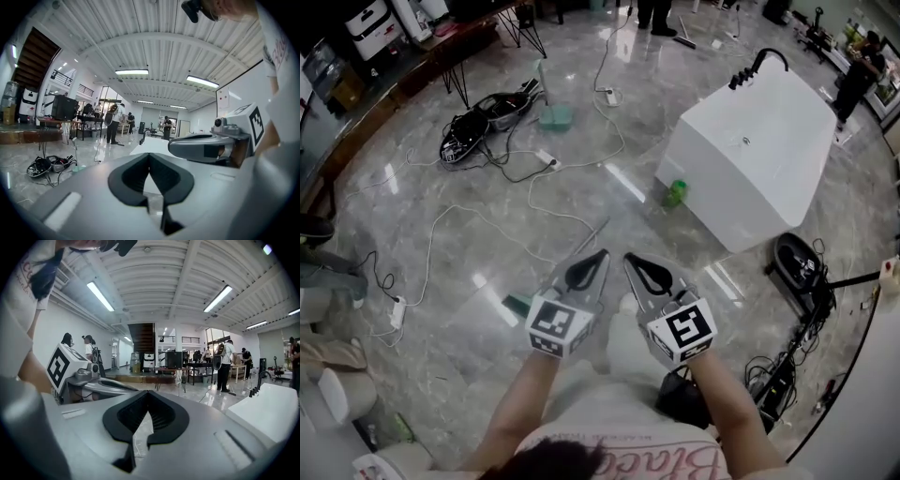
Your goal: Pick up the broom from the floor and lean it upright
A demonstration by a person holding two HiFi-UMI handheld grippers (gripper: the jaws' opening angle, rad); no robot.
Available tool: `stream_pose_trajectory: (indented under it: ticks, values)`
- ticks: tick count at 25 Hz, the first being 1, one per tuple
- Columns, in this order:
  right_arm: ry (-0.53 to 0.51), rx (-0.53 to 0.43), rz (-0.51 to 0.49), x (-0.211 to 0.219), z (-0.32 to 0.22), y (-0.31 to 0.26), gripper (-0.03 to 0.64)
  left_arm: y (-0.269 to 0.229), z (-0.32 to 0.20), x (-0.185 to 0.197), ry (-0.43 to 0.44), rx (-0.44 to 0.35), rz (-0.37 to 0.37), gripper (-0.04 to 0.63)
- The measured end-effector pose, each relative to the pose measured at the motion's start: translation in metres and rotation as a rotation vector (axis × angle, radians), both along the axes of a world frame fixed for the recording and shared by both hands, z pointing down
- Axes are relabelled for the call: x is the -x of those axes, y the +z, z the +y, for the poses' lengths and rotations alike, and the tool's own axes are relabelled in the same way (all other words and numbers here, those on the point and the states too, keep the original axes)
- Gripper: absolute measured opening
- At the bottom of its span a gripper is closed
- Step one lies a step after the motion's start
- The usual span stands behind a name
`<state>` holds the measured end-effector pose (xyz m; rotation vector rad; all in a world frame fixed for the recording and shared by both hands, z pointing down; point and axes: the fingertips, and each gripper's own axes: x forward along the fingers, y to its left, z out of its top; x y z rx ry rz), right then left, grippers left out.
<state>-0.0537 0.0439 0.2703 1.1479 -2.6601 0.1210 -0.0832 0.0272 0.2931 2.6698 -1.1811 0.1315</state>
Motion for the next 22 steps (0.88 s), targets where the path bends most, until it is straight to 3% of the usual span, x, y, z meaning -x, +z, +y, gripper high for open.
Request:
stream_pose_trajectory:
  ticks: [6, 13, 22]
  values:
    - [-0.058, 0.048, 0.016, -0.03, -0.059, 0.012, 0.002, 0.014, -0.059, -0.031, -0.057, 0.059, -0.008, 0.0]
    - [-0.072, 0.152, -0.007, -0.046, -0.094, 0.047, 0.002, 0.043, -0.097, -0.037, -0.107, 0.156, -0.017, 0.0]
    - [-0.046, 0.306, -0.03, -0.048, -0.13, 0.125, 0.002, 0.108, -0.153, -0.035, -0.076, 0.236, -0.083, 0.0]
